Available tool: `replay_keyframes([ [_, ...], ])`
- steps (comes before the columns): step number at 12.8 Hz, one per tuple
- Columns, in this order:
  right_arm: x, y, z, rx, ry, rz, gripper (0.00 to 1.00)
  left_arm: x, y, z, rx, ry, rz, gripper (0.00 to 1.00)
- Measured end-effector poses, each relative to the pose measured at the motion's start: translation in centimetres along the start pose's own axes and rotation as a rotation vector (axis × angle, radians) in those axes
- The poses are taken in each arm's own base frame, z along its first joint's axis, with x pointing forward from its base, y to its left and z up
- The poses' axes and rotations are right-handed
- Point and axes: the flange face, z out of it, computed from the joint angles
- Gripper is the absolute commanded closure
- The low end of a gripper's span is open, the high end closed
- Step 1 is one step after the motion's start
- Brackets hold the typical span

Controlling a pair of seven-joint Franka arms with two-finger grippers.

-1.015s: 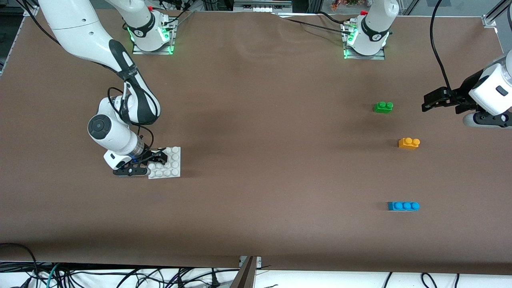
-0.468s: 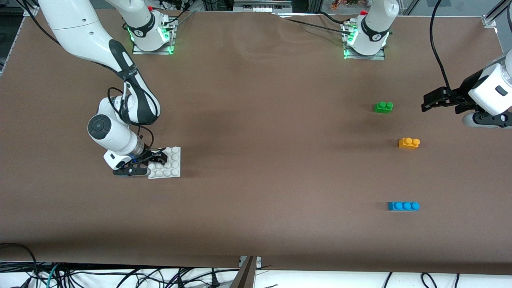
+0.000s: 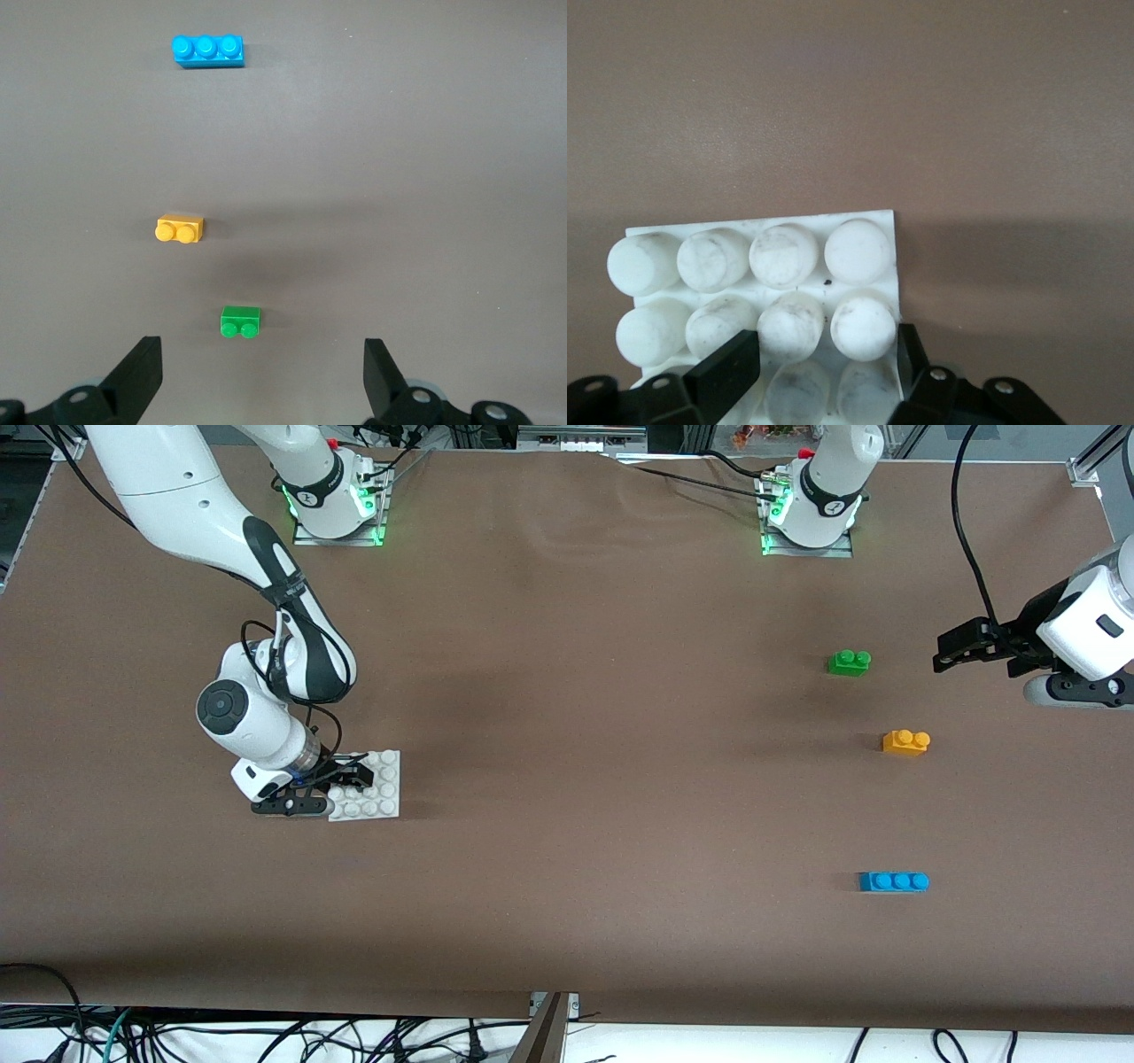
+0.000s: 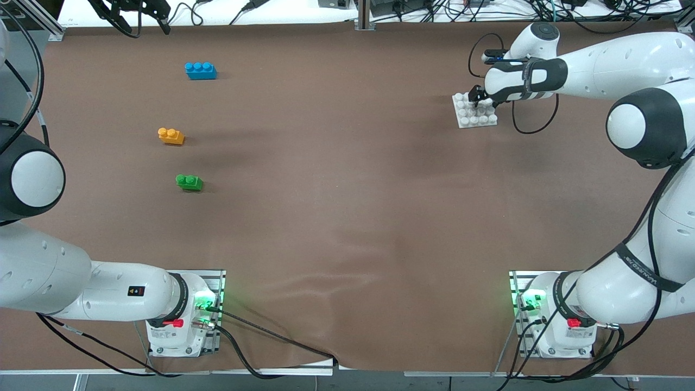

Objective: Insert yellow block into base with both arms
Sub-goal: 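Close the right gripper on the white base plate's edge, then slide the white base plate toward the table middle with the right gripper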

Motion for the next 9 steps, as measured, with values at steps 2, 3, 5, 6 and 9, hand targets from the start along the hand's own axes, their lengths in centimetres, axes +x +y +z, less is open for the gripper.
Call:
replay_keyframes([
  [2,0.0,0.0,0.1,0.0,0.004,0.0,0.33,0.0,0.0,0.0,0.0,0.0,0.0,0.0],
  [3,0.0,0.0,0.1,0.0,0.004,0.0,0.33,0.0,0.0,0.0,0.0,0.0,0.0,0.0],
  [5,0.1,0.0,0.0,0.0,0.004,0.001,0.33,0.0,0.0,0.0,0.0,0.0,0.0,0.0],
  [6,0.1,0.0,0.0,0.0,0.004,0.0,0.33,0.0,0.0,0.0,0.0,0.0,0.0,0.0],
  [9,0.0,-1.4,0.1,0.004,0.024,0.007,0.33,0.0,0.0,0.0,0.0,0.0,0.001,0.0],
])
